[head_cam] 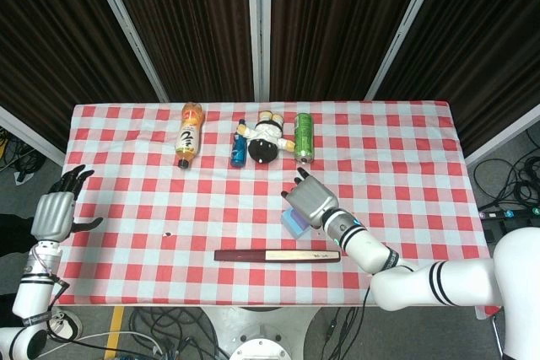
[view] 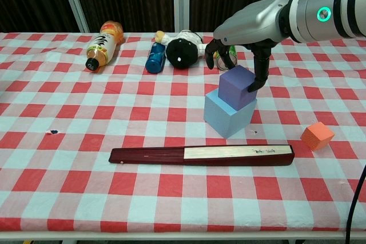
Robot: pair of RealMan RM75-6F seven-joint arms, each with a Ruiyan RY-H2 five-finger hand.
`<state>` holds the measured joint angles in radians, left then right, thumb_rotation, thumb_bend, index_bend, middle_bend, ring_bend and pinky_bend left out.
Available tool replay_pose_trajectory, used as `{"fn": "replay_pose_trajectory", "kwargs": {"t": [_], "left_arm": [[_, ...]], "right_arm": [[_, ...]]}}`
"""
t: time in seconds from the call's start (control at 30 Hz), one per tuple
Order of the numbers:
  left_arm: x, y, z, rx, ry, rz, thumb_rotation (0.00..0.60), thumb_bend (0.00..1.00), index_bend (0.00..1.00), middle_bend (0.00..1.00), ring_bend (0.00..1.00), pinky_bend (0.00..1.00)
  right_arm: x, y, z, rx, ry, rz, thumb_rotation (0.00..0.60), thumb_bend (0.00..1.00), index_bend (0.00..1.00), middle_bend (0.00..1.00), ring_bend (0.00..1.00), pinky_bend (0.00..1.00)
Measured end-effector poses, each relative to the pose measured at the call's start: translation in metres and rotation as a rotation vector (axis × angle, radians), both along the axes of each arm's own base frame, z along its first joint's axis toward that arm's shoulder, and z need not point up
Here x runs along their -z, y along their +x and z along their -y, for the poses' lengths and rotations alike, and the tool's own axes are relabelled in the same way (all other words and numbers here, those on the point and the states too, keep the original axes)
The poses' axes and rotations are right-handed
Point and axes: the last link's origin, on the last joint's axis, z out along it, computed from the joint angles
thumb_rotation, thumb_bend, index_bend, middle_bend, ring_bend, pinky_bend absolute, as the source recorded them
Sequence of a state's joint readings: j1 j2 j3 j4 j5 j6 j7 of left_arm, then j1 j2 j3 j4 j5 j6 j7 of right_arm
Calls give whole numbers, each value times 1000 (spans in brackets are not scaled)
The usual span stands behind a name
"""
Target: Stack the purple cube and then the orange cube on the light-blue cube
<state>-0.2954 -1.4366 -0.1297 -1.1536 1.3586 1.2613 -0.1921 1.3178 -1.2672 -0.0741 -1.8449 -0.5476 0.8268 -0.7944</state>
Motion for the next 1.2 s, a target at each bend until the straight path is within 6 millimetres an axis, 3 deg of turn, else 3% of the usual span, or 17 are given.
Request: {"fn": "replay_pose_trajectory", "kwargs": {"t": [0.23, 0.8, 1.0, 1.2], "left_arm": [[1, 0, 0, 1, -3, -2, 600, 88, 208, 179, 128, 237], [1, -1, 0, -2, -2, -2, 600, 88, 209, 179, 128, 237], [2, 0, 0, -1, -5, -6, 600, 88, 209, 180, 127, 237], [2, -1, 0, -4, -4, -9, 600, 88, 209, 179, 127, 237]], "right_arm": [[-3, -1, 0, 0, -10, 3, 600, 80, 207, 388, 143, 49], [-6, 2, 0, 1, -26, 37, 600, 81, 206, 389, 139, 48], [-23, 0, -8, -5, -35, 51, 600, 80, 205, 381, 131, 45], [-53, -8, -21, -8, -85, 85, 600, 80, 205, 385, 135, 45]]}}
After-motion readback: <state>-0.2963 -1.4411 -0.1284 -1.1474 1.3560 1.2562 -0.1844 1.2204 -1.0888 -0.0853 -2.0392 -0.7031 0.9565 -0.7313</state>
